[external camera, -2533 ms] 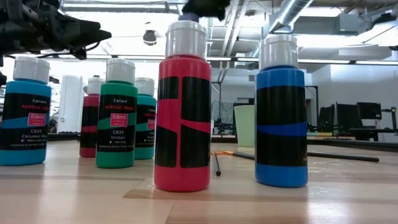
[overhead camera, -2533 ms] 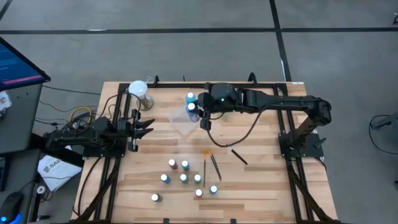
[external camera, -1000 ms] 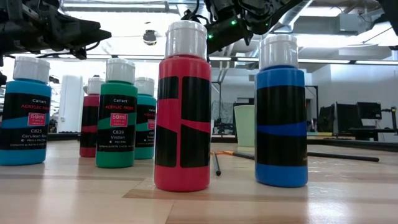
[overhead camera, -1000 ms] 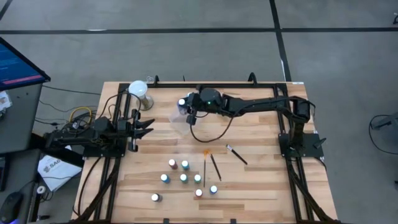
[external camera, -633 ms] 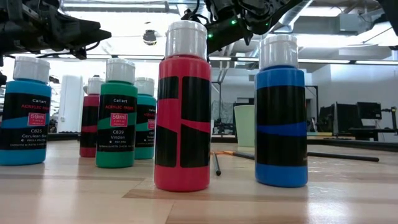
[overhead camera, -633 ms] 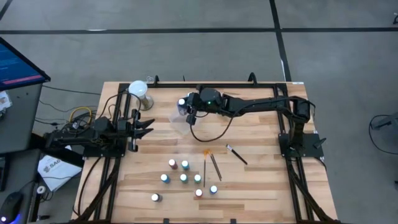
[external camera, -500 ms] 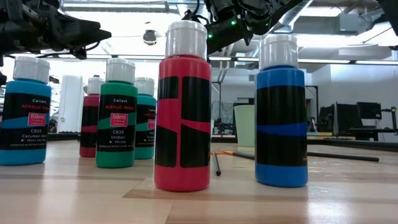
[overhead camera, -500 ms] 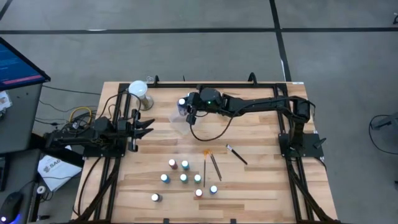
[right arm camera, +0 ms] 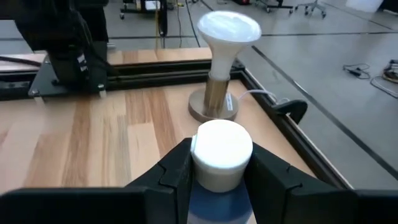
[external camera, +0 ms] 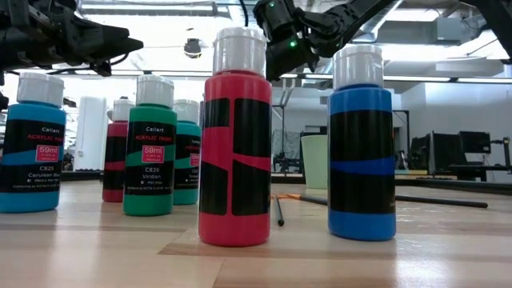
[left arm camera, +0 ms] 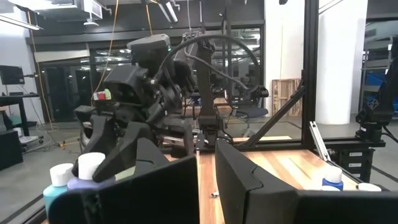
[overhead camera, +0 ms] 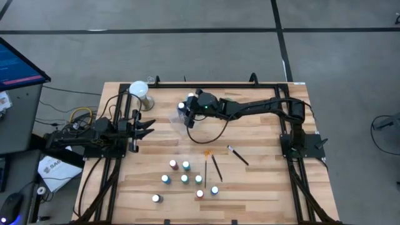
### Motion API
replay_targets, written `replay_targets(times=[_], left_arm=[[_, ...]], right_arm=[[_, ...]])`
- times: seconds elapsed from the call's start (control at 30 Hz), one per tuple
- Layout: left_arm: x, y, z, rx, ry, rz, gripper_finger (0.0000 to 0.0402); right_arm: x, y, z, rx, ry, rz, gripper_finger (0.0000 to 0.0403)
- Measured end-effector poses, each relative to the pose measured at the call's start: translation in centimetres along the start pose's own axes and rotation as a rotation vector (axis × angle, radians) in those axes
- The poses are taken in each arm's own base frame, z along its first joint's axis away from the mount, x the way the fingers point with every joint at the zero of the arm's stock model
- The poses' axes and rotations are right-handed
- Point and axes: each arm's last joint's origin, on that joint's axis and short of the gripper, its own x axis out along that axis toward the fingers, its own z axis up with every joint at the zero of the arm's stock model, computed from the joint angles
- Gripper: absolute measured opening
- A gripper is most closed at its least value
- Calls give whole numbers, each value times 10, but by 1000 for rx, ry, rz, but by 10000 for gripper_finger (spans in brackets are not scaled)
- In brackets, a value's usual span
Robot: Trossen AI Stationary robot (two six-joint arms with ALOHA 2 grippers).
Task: Pick & Place Paint Supplies
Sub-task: Put the large blue paint bottle into the transparent bin
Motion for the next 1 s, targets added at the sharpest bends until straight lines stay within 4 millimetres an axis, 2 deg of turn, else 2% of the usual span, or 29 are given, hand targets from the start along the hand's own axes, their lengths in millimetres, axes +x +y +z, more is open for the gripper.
replay_targets(times=[0.17,0.4,1.0], left_arm=[[0,0,0,0,0,0,1],[0,0,0,0,0,0,1],[0,0,0,0,0,0,1]], right_arm=[[1,0,-4,-6,34,-13,114],[13,3,-19,19,55,-13,114],[12,-4,-17,19,49,-40,114]])
